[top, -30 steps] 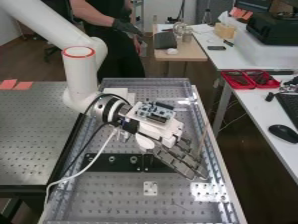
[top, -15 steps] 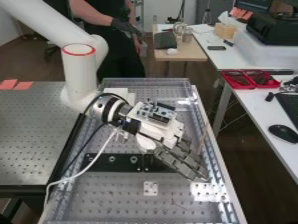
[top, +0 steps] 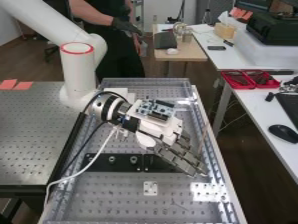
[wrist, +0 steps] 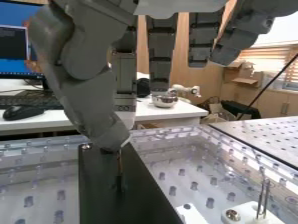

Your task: Grab the drill bit and place it in the clear container

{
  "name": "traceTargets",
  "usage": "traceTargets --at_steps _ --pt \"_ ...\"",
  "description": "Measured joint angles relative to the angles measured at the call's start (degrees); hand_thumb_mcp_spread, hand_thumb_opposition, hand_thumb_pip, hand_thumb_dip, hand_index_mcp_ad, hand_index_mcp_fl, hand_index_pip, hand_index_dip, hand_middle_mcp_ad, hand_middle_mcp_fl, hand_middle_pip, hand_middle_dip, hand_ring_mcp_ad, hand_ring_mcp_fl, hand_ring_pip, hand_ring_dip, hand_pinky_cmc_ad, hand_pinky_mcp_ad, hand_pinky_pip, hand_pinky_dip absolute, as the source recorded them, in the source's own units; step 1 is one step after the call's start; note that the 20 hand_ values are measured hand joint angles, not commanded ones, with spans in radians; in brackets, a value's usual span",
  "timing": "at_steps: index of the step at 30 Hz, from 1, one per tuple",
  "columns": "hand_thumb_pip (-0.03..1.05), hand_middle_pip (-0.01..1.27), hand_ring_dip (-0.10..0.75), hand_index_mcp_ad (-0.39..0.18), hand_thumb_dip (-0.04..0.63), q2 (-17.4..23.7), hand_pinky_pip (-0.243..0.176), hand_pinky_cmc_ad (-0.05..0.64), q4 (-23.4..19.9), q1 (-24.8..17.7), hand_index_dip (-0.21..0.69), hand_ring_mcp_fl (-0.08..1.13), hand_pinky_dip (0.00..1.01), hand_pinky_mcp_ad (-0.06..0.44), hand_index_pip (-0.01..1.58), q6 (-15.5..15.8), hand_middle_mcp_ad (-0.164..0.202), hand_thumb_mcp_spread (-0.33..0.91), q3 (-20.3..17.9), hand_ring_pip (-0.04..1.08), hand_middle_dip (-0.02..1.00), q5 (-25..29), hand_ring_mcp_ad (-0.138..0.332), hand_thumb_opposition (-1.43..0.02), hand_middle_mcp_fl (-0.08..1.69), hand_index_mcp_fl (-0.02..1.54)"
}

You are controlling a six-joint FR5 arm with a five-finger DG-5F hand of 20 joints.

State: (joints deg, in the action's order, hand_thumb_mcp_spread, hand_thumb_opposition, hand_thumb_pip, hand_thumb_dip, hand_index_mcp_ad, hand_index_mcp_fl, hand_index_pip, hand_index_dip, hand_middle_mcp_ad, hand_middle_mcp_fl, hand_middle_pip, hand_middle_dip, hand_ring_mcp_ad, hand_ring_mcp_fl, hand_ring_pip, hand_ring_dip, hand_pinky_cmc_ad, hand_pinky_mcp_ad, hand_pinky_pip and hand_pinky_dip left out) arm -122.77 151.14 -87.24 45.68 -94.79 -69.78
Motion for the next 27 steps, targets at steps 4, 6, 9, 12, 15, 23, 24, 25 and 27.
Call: traceTargets --at_steps 4,6,9,12,15,23,24,25,27 --pt "0.61 0.11 0.023 -0.105 0.333 -0.1 -0.075 0.312 0.4 0.0 0.389 0.08 0.14 0.145 1.1 -0.1 0.056 0.54 0.1 0.1 0.27 -0.2 0.183 -0.91 0.34 0.34" --pt "0.61 0.11 0.023 -0.101 0.333 -0.1 -0.075 0.312 0.6 0.0 0.389 0.08 0.14 0.148 1.1 -0.1 0.051 0.54 0.2 0.1 0.27 -0.2 0.182 -0.91 0.34 0.34" --pt "0.61 0.11 0.023 -0.101 0.333 -0.1 -0.075 0.316 0.8 0.1 0.389 0.08 0.14 0.148 1.1 0.4 0.051 0.54 0.3 0.1 0.27 -0.2 0.182 -0.91 0.34 0.35" --pt "0.61 0.11 0.023 -0.101 0.333 -0.2 -0.075 0.312 0.9 0.2 0.389 0.08 0.14 0.15 1.1 0.6 0.047 0.54 0.4 0.1 0.27 0.0 0.176 -0.91 0.34 0.36" --pt "0.61 0.11 0.023 -0.105 0.333 -0.5 -0.073 0.316 1.1 0.3 0.389 0.08 0.14 0.152 1.1 0.8 0.047 0.54 0.6 0.1 0.27 -0.2 0.176 -0.91 0.34 0.37" --pt "0.61 0.11 0.023 -0.108 0.333 -0.9 -0.075 0.316 1.2 0.3 0.389 0.08 0.14 0.152 1.09 0.8 0.042 0.54 1.1 0.1 0.27 -0.7 0.176 -0.91 0.34 0.39" --pt "0.61 0.11 0.023 -0.113 0.333 -0.9 -0.075 0.316 1.2 0.3 0.389 0.08 0.14 0.152 1.09 0.8 0.042 0.54 1.2 0.1 0.27 -0.6 0.176 -0.91 0.34 0.39" --pt "0.61 0.11 0.023 -0.113 0.333 -1.0 -0.075 0.316 1.3 0.3 0.389 0.08 0.14 0.152 1.09 0.8 0.044 0.54 1.2 0.1 0.27 -0.4 0.176 -0.91 0.34 0.39" --pt "0.61 0.11 0.019 -0.106 0.333 -1.1 -0.073 0.316 1.4 0.4 0.389 0.08 0.14 0.152 1.09 0.9 0.042 0.54 1.4 0.1 0.27 -0.5 0.176 -0.91 0.34 0.39"
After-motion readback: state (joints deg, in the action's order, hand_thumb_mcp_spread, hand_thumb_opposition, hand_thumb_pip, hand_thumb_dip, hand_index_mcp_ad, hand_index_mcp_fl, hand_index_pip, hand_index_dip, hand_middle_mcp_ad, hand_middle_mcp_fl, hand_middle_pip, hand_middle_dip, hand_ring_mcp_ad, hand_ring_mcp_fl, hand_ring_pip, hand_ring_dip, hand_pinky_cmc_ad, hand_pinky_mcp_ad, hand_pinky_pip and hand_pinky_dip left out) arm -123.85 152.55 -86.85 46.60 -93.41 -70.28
